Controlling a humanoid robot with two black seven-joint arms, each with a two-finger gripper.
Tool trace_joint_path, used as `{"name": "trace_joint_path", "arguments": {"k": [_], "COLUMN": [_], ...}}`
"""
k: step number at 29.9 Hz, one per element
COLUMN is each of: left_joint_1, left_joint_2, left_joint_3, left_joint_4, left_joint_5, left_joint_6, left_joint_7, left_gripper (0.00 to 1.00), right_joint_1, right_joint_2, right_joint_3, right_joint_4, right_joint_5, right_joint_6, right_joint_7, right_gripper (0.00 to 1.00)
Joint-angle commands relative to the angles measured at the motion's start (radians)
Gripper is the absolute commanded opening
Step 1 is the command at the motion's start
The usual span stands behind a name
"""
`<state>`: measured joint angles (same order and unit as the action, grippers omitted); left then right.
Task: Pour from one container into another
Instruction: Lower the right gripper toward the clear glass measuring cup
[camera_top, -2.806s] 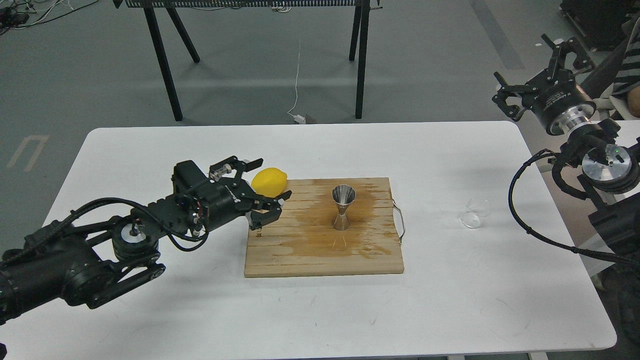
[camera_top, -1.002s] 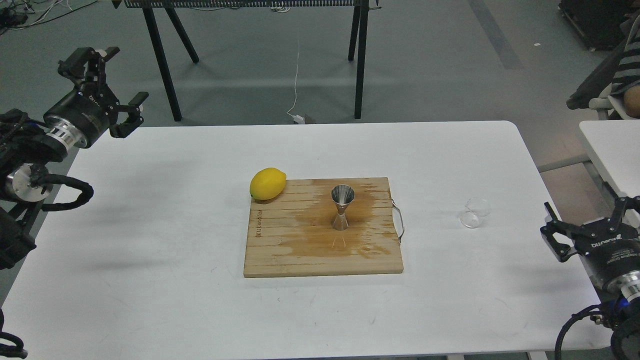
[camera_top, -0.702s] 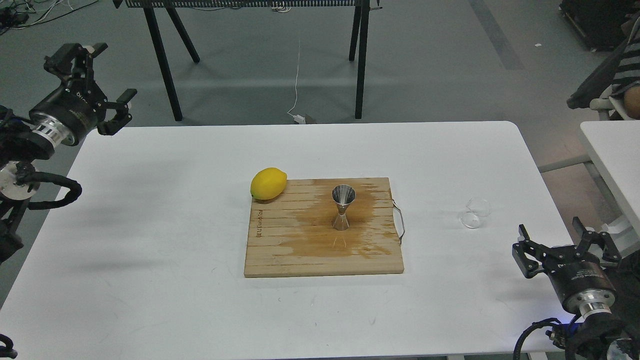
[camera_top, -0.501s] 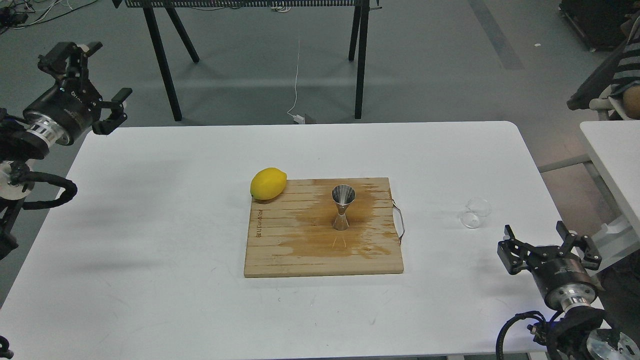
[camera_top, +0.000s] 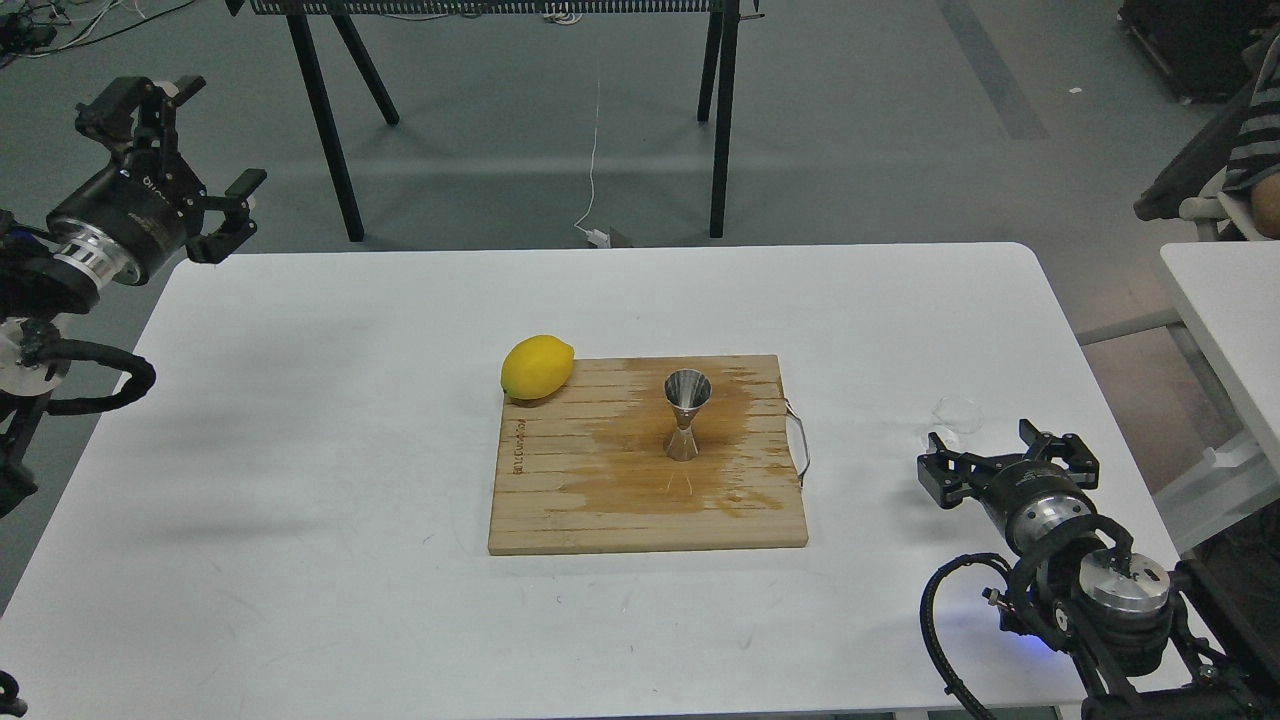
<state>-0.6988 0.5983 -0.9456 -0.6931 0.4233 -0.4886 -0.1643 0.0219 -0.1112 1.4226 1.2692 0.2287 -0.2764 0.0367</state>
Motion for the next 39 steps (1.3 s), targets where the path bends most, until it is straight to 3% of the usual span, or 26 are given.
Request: {"name": "trace_joint_path", "arguments": {"k": [1,19,28,39], "left_joint_1": [-0.001,-0.005,-0.005,-0.008], "left_joint_2": [0.002,0.008,0.014,0.021], "left_joint_3": [0.001,0.001,0.001,0.001], "left_joint_4": [0.001,0.001,0.0,0.001], "left_joint_5": [0.0,0.0,0.0,0.0], "left_joint_6": [0.0,0.0,0.0,0.0], "left_joint_7": [0.0,0.0,0.002,0.002], "left_gripper": [0.99,0.99,0.99,0.99], "right_joint_1": [0.038,0.156,0.165,0.182], "right_joint_2": [0.008,0.038,0.039,0.035], "right_joint_3": [-0.017,-0.065,-0.074,-0.077], "right_joint_4": [-0.077,-0.297,-0.315,-0.36], "right_joint_5": [0.001,0.001,0.001,0.001], "right_joint_6": [0.017,0.101,0.132,0.146], "right_joint_7": [-0.003,-0.008,-0.003,-0.009], "right_gripper": [0.99,0.93,0.7,0.62]}}
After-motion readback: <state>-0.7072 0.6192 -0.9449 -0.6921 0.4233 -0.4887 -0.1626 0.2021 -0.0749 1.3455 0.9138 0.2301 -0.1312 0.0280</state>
